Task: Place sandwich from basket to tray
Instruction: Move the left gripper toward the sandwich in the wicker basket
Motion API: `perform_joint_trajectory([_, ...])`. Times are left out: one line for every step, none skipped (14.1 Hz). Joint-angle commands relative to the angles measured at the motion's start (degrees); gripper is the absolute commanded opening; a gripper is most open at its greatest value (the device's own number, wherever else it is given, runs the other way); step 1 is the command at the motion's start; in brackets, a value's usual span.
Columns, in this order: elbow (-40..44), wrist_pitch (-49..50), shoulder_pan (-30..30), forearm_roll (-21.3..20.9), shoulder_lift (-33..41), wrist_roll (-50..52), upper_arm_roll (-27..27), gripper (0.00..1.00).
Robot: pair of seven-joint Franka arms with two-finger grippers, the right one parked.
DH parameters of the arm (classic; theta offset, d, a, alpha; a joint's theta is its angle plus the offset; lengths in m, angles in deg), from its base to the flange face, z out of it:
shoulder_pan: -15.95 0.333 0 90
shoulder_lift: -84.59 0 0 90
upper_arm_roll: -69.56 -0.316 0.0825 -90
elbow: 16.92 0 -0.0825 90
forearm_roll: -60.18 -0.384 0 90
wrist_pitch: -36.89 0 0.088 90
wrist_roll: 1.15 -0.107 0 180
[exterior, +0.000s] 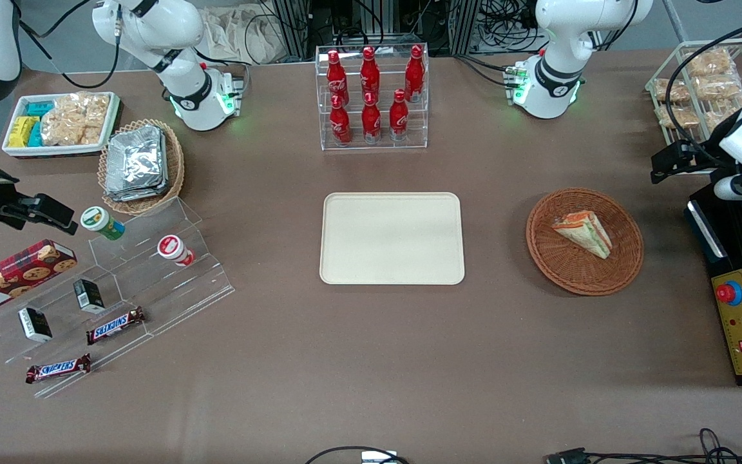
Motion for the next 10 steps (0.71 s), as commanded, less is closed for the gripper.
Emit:
perform_joint_trajectory([1.58, 1.30, -0.34, 0.10, -0.33, 0.43, -0.26, 1.00])
perform_joint_trajectory([1.84, 1.30, -0.34, 0.36, -0.59, 0.52, -0.26, 1.00])
perform_joint_trajectory([2.10, 1.30, -0.34, 0.19, -0.77, 0.43, -0.26, 1.00])
perform_joint_trajectory([2.11, 1.30, -0.43, -0.16, -1.03, 0.52, -0.26, 1.00])
perform_joint_trajectory([1.67, 1.39, -0.43, -0.34, -1.21, 0.78, -0.17, 1.00])
perform_joint_trajectory([1.32, 1.39, -0.43, -0.43, -1.30, 3.05, -0.26, 1.00])
perform_joint_trajectory([0.36, 1.13, -0.08, -0.43, -1.21, 5.16, -0.35, 1.00])
perform_joint_trajectory([-1.74, 0.26, 0.18, -0.34, -0.51, 5.79, -0.52, 1.00])
perform_joint_trajectory([-3.41, -0.71, 0.27, -0.34, -0.25, 5.97, -0.61, 1.00])
perform_joint_trajectory([-6.65, -2.98, 0.28, -0.34, 0.37, 6.84, -0.61, 1.00])
